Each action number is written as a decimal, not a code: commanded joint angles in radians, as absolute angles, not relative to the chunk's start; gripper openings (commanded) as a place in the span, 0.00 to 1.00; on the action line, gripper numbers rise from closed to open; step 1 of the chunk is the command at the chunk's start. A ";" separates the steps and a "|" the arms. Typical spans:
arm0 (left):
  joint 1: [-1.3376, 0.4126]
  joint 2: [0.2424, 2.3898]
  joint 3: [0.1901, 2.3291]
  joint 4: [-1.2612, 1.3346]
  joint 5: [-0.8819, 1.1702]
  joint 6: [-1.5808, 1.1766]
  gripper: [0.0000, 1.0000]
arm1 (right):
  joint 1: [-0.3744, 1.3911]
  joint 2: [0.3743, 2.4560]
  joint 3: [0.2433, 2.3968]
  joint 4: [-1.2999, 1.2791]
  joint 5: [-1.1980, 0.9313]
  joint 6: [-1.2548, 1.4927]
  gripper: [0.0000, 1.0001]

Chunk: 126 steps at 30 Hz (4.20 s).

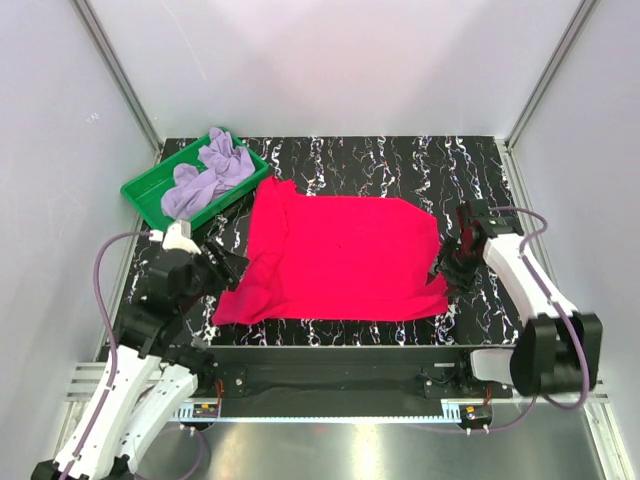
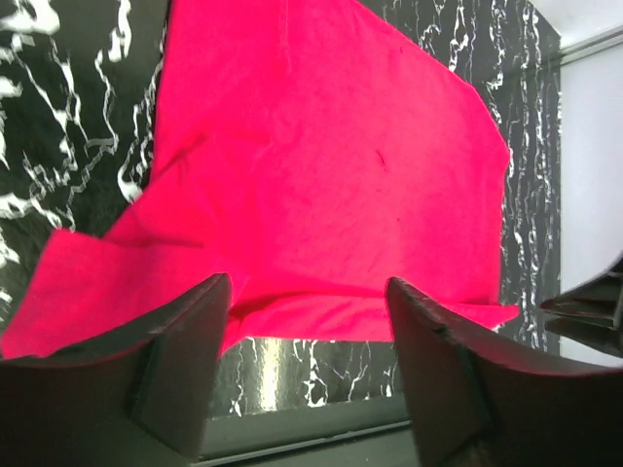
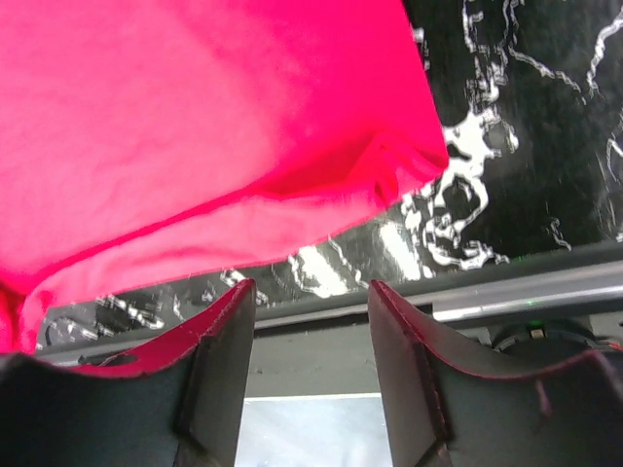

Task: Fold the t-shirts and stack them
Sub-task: Flatten the tshirt out

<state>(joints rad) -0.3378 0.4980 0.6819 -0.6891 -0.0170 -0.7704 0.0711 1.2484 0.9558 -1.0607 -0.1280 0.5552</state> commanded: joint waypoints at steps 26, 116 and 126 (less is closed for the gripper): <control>-0.339 0.899 1.012 -0.850 -0.084 -0.630 0.65 | 0.069 1.302 0.870 -0.994 0.049 1.054 0.58; -0.130 1.448 0.729 -0.719 -0.146 -1.023 0.36 | 0.006 1.336 0.798 -0.905 0.115 0.844 0.00; -0.141 1.376 0.747 -0.805 -0.241 -1.002 0.65 | 0.008 1.333 0.792 -0.899 0.103 0.847 0.00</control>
